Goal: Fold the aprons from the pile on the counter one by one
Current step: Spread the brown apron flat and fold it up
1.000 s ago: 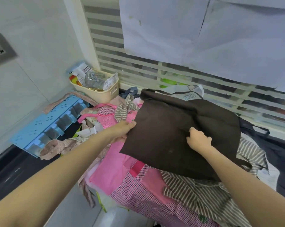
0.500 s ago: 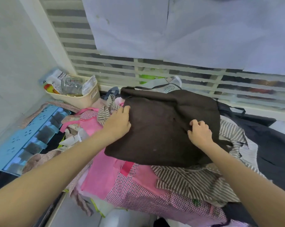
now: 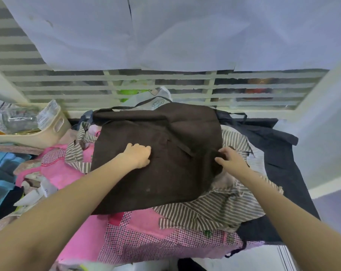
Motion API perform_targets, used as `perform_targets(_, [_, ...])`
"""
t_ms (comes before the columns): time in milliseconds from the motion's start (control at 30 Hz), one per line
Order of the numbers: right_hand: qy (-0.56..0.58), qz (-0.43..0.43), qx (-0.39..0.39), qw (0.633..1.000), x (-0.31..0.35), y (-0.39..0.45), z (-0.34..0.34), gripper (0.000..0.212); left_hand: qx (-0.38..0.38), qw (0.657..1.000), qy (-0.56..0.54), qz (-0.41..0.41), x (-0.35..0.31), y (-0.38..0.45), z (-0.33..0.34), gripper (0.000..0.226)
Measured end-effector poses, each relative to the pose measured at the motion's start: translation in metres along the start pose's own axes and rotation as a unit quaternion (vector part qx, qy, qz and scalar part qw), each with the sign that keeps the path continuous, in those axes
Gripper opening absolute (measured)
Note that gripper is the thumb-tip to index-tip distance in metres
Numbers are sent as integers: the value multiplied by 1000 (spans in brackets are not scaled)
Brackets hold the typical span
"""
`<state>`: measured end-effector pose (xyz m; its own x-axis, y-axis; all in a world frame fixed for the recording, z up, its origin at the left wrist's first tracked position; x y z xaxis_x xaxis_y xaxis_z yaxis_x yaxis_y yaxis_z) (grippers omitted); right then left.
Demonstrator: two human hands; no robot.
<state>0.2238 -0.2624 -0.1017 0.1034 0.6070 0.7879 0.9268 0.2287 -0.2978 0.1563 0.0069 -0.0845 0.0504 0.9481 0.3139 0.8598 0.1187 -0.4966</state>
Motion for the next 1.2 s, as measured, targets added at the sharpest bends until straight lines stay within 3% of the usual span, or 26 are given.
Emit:
perform_targets(67, [-24, -84, -14, 996, 27, 1, 1, 8, 13, 1000, -14, 8, 1, 3, 8, 35])
perform_targets(133, [33, -133, -23, 990, 54, -1, 0, 5, 8, 998, -54, 7, 4, 4, 13, 34])
perform_targets(300, [104, -117, -19, 988, 95, 9, 3, 5, 17, 983, -182, 13, 17, 6, 27, 28])
perform_targets(333, [74, -100, -17, 992, 95, 12, 1, 4, 11, 980, -196, 17, 19, 5, 27, 27])
perform_targets(400, [-101, -68, 9, 992, 89, 14, -6, 3, 0, 977, -209, 31, 16, 3, 26, 26])
perform_targets(467, [-319, -19, 50, 946, 69, 5, -17, 13, -8, 972, -228, 57, 3, 0, 21, 25])
perform_targets(533, [-452, 39, 80, 888, 44, -10, -34, 22, -12, 963, -253, 89, -17, -2, 15, 23])
perform_targets(667, [-569, 65, 40, 819, 23, -36, -71, 29, 4, 950, -275, 148, -70, -3, 10, 30])
perform_targets(900, [-632, 95, -36, 768, -8, -54, -133, 26, 45, 941, -282, 181, -150, -5, 9, 34])
perform_targets(1033, [-619, 79, -2, 782, -39, -50, -112, 34, 34, 937, -311, 154, -157, -8, 8, 19])
perform_targets(1200, [-486, -86, 150, 857, -34, -36, -26, 50, 15, 935, -342, 91, -143, -6, 9, 11])
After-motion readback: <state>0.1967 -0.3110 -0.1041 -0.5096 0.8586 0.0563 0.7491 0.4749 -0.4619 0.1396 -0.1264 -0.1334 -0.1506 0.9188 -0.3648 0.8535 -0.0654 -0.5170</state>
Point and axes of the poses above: each hand's wrist, its own y-axis towards the middle knuckle, its own z-axis out of the palm, x = y × z, the point moved 8 cm from there along y, towards the middle knuckle, and after that the axes turned 8 degrees about y, right-handed, at the moved point
